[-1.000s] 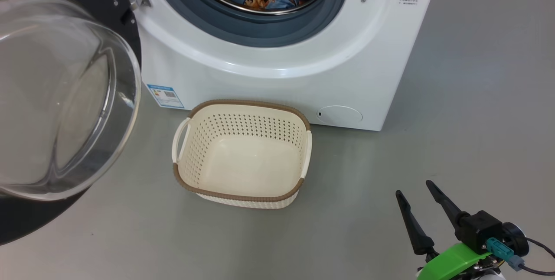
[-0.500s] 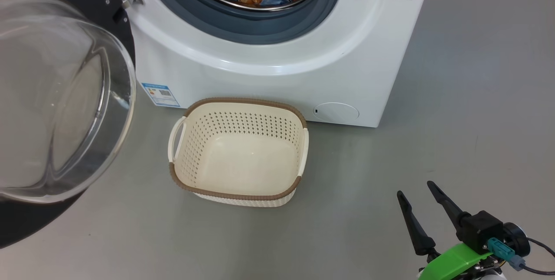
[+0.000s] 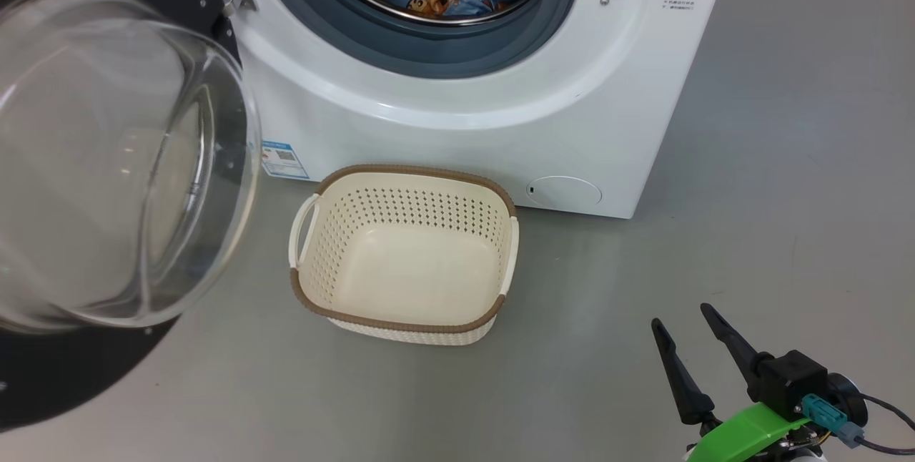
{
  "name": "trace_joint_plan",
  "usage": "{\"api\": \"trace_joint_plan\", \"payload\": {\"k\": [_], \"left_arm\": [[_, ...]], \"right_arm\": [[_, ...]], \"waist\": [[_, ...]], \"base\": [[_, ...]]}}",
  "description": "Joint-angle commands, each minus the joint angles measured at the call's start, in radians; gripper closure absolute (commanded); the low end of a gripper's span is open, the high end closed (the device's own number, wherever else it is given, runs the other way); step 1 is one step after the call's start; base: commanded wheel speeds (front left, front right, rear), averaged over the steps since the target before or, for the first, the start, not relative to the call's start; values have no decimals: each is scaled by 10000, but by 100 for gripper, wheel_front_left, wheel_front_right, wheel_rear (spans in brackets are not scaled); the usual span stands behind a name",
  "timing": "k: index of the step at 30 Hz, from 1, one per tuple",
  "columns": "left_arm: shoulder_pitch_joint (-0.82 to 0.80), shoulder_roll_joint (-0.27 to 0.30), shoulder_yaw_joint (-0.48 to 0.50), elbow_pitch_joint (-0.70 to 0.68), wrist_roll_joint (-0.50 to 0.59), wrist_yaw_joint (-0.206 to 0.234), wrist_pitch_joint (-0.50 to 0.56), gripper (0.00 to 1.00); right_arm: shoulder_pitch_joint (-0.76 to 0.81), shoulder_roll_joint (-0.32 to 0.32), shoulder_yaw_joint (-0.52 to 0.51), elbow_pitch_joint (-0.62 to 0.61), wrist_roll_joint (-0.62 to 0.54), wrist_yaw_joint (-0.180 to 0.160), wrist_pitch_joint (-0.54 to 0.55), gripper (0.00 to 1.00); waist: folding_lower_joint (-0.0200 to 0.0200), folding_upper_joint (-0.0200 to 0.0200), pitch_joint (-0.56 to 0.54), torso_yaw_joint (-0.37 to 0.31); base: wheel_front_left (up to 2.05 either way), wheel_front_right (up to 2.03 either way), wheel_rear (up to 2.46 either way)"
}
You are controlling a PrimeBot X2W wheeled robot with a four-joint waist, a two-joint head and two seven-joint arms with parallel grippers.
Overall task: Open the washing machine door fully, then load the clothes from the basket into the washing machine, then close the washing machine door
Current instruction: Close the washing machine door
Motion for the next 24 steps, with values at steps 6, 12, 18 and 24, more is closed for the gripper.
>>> {"api": "trace_joint_plan", "payload": {"k": [6,12,18,24], "left_arm": [[402,-37,-309,-1169,-730,388,1599,100],[919,-374,-383,-2118,-1458,840,2676,100],[1451,-727,-522,-3186,-2176,1334,3701,100],[1752,-1009,-808,-3935,-2440,1549,4239,100]], "right_arm": [[-194,54,248,-154,34,27,-49,0],[-194,128,287,-89,62,27,-49,0],[-171,183,282,-24,71,27,-49,0],[-170,241,321,17,55,27,-49,0]], "waist": [[1,0,-12,91],[1,0,-96,139],[1,0,-175,174],[1,0,-229,169]], "base": [[0,0,0],[0,0,0],[0,0,0],[0,0,0]]}}
